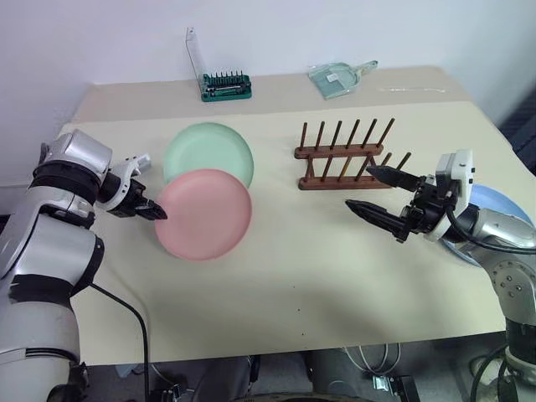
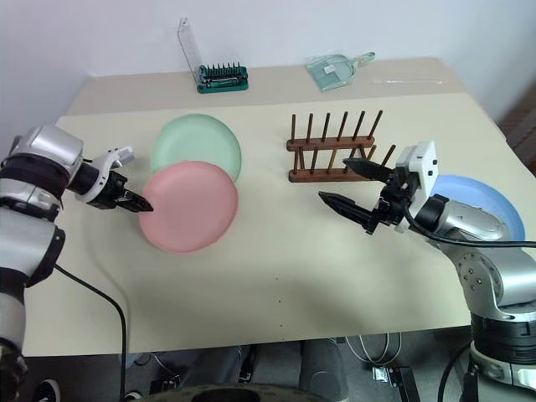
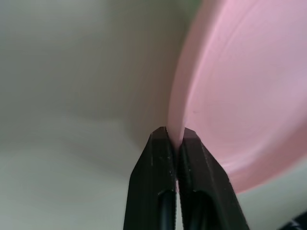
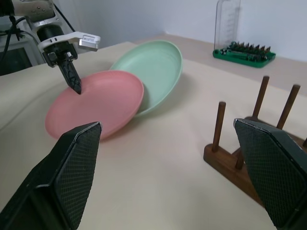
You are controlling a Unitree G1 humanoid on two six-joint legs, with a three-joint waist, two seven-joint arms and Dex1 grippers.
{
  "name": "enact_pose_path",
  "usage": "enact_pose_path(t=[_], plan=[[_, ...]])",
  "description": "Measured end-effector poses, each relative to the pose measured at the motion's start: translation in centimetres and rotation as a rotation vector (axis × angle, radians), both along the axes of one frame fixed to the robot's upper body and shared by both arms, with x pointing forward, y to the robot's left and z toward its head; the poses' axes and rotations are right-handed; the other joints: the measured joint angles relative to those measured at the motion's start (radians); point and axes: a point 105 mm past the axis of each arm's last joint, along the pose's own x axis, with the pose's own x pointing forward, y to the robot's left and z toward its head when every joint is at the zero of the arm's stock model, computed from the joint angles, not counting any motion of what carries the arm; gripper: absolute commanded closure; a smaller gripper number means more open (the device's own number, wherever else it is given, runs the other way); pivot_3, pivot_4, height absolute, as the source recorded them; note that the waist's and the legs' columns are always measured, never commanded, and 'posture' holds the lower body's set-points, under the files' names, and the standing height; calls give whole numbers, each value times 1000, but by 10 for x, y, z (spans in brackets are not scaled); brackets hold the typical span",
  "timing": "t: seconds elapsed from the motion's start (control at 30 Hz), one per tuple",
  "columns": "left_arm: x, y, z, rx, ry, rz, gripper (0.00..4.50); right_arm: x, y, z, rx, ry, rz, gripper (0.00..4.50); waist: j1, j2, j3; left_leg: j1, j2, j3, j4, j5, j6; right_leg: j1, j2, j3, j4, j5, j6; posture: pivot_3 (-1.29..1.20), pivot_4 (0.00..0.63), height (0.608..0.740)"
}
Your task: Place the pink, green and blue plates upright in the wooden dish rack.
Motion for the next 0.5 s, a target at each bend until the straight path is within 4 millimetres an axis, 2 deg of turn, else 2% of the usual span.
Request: enact_pose_path(t=[0.13, 0.3, 0.4, 0.5], plan=[[-8, 5, 16, -31, 22, -3, 4406, 0, 0, 0, -2, -1, 0, 0, -6, -1, 1, -2, 0, 0, 0, 0, 0, -2, 0, 0, 1, 0, 0, 0, 150, 740], [-6, -1, 63, -167, -85, 8, 4406, 1, 1, 2, -5, -11, 10, 0, -17, -1, 1, -2, 0, 0, 0, 0, 0, -3, 0, 0, 1, 0, 0, 0, 150, 740], [-12, -17, 85, -354, -122, -13, 4406, 2, 0, 1, -5, -4, 8, 0, -24, -1, 1, -2, 0, 0, 0, 0, 0, -4, 0, 0, 2, 0, 0, 0, 150, 740], [-1, -36, 113, -582, -234, -11, 4406, 5, 1, 7, -3, -25, 13, 0, -21, -2, 1, -2, 0, 0, 0, 0, -1, -5, 0, 0, 2, 0, 0, 0, 150, 740]])
